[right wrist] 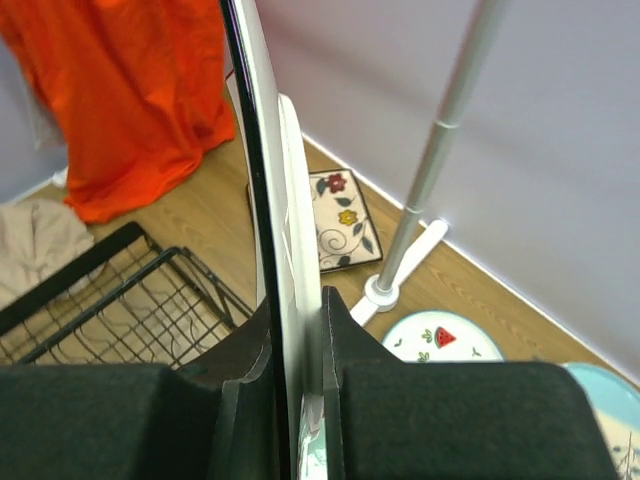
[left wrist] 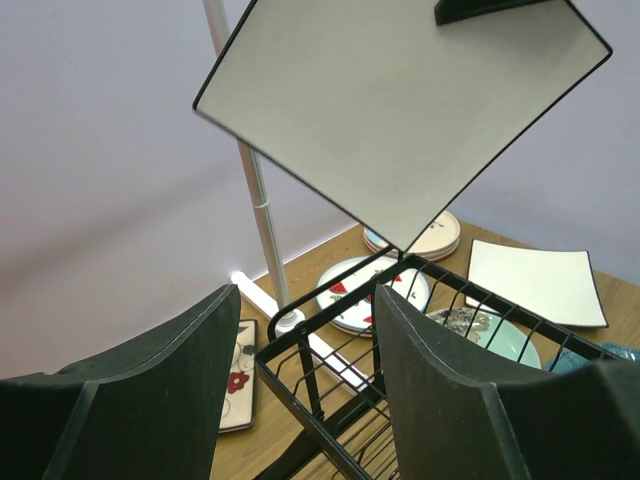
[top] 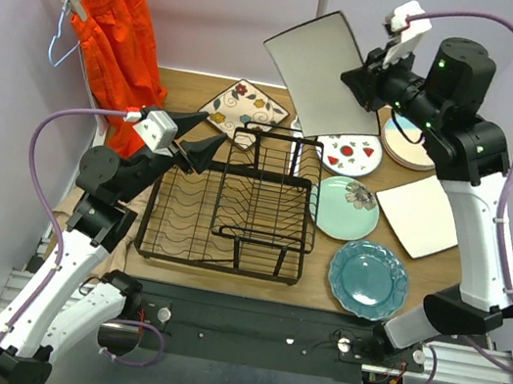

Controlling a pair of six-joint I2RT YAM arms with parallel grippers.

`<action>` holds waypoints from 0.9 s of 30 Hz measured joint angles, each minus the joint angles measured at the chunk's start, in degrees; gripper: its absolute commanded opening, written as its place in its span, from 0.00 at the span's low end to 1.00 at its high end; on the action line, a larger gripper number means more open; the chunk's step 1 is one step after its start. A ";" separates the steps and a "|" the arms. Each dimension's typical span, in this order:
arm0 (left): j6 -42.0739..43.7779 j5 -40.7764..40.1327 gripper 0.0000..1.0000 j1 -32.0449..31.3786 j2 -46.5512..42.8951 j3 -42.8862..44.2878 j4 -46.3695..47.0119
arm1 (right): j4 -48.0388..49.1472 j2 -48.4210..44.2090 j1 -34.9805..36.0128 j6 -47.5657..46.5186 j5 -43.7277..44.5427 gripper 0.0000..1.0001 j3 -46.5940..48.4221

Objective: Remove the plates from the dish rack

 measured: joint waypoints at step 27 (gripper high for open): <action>-0.20 0.00 0.65 0.24 0.00 -0.33 0.11 | 11.28 -10.25 -45.48 39.45 -0.35 0.01 -30.03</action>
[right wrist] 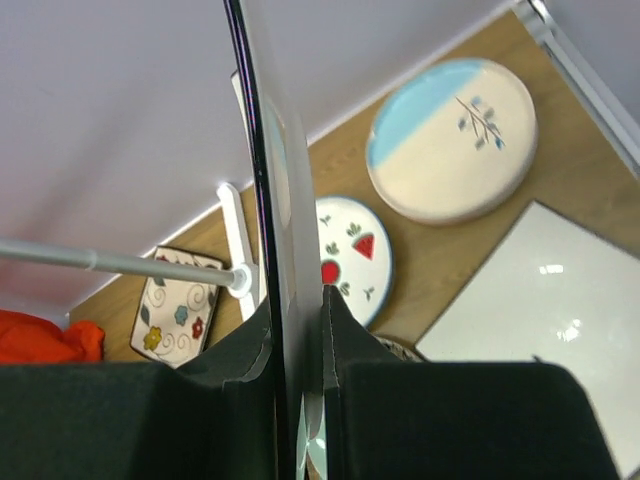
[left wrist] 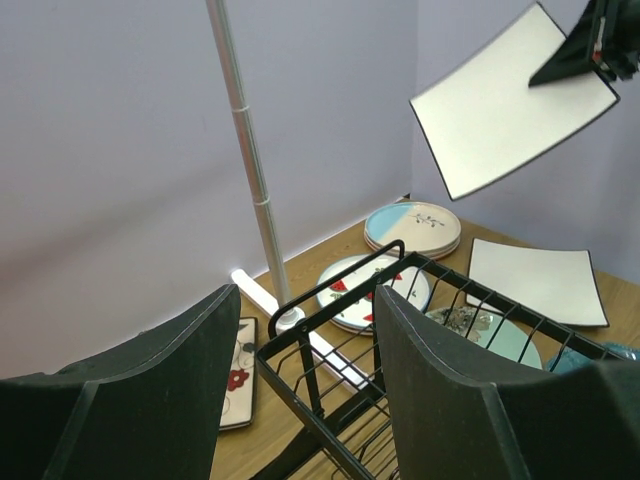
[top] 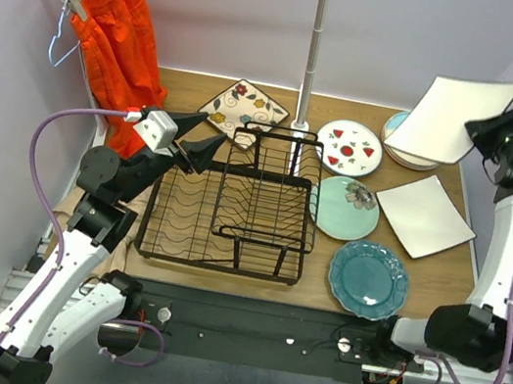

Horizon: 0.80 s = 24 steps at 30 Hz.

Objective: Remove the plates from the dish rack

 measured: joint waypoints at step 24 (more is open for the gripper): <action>-1.09 0.37 0.66 0.00 -0.61 0.00 1.16 | 25.20 -16.79 -14.99 13.38 -6.10 0.01 -45.13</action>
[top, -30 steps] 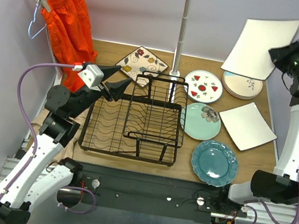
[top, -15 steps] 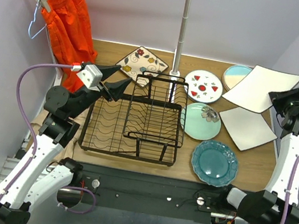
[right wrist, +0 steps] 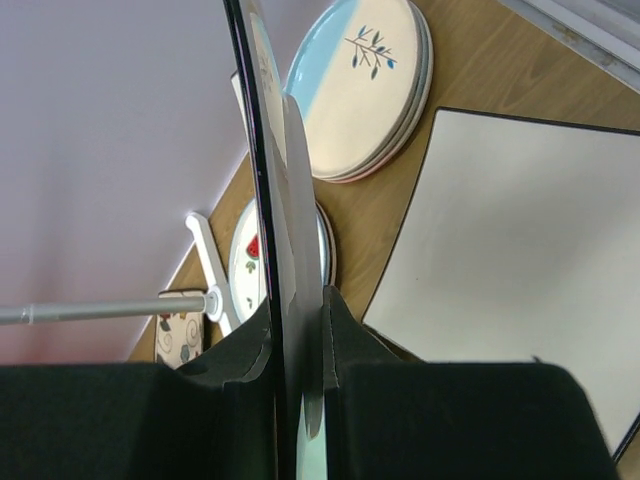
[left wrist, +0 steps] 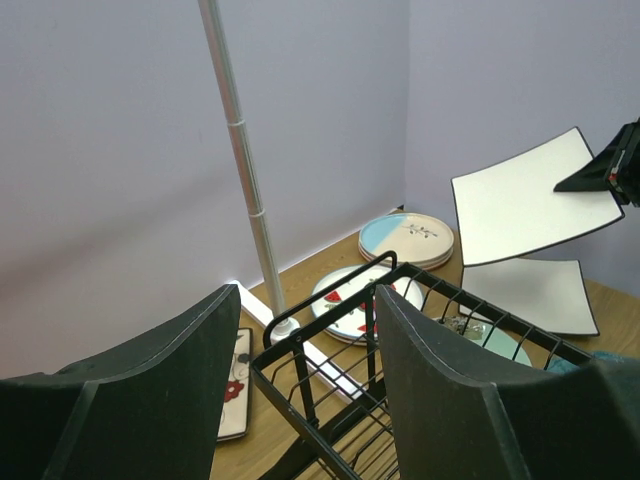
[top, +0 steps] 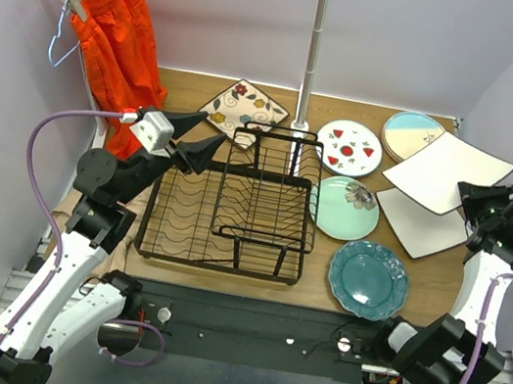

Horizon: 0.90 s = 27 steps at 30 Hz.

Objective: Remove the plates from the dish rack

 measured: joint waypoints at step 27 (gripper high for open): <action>-1.05 1.66 0.65 0.00 -0.87 -0.20 0.48 | 33.81 12.79 -7.02 7.23 -12.02 0.01 -14.97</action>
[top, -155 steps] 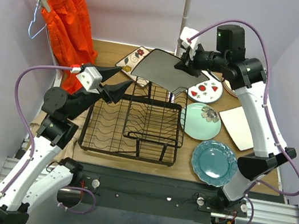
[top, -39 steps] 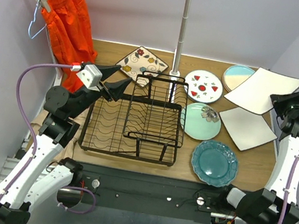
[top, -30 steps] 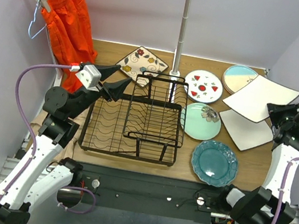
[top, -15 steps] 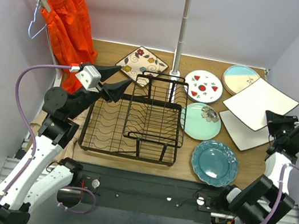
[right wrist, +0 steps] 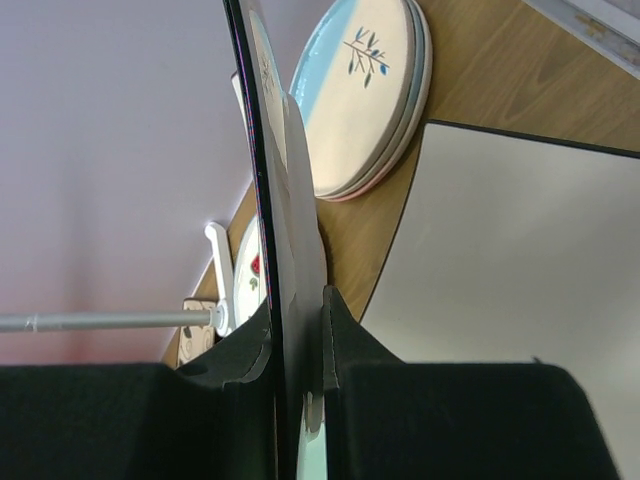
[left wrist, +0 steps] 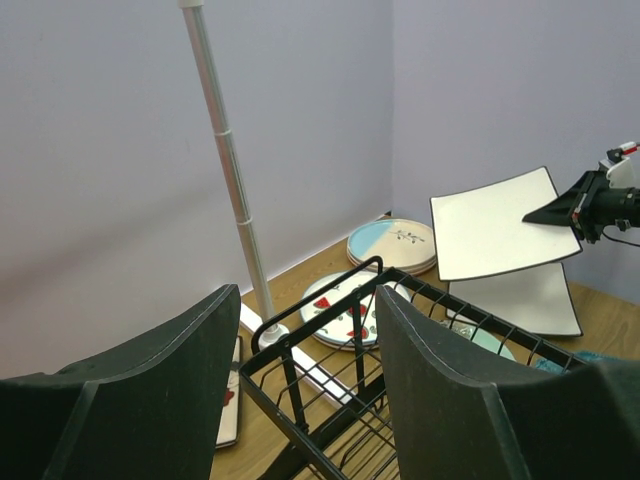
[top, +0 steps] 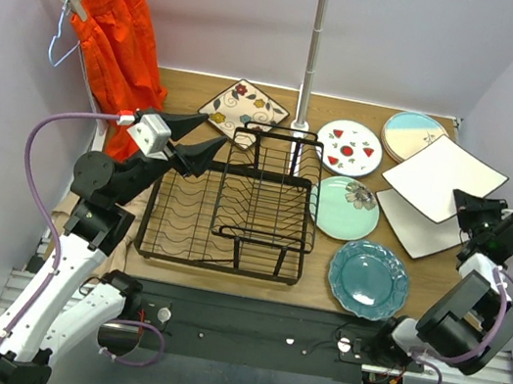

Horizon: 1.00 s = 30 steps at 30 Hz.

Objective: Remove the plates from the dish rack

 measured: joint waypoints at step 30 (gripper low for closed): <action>0.02 -0.02 0.66 0.00 -0.72 -0.02 0.02 | 3.43 11.85 -2.08 1.62 0.28 0.01 -2.16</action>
